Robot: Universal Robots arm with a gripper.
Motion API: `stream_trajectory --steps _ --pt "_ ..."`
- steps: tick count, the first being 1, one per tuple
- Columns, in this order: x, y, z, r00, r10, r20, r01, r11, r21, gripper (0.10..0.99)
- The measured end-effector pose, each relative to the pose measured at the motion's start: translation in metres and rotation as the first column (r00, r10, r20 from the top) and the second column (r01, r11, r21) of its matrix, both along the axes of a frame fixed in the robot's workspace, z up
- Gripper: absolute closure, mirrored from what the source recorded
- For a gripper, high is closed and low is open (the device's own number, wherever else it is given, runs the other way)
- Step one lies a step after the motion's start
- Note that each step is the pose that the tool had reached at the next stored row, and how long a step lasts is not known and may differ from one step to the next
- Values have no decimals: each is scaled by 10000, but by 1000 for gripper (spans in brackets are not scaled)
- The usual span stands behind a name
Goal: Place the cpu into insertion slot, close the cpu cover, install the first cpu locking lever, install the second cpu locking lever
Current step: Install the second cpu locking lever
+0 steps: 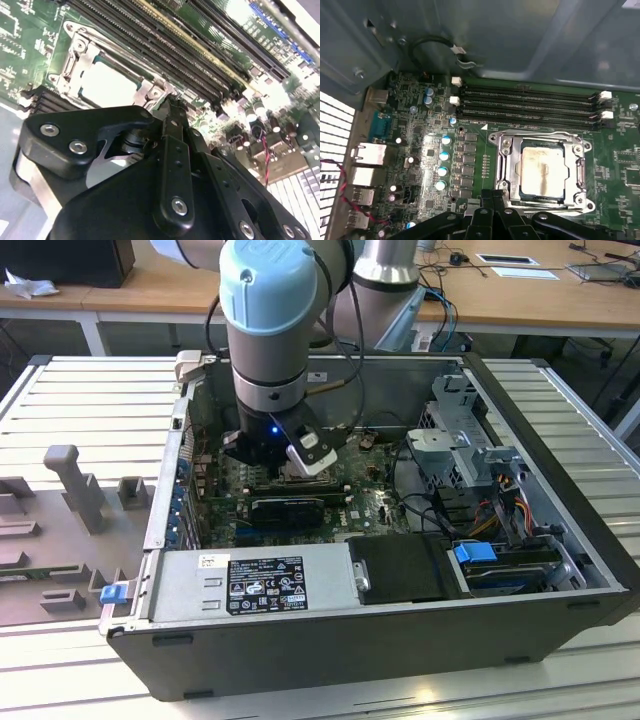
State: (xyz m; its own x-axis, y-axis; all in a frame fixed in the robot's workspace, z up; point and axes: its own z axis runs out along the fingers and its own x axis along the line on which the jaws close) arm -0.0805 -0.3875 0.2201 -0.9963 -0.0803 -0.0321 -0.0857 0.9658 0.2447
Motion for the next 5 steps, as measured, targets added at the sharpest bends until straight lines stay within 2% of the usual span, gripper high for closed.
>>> stream_trajectory --steps 2,4,5 --pt "1 1 48 10000 2 -1 -2 10000 -4 980" --pt "0 4 145 10000 1 1 -1 10000 -34 980" --pt "0 4 147 10000 1 1 -1 10000 -31 980"
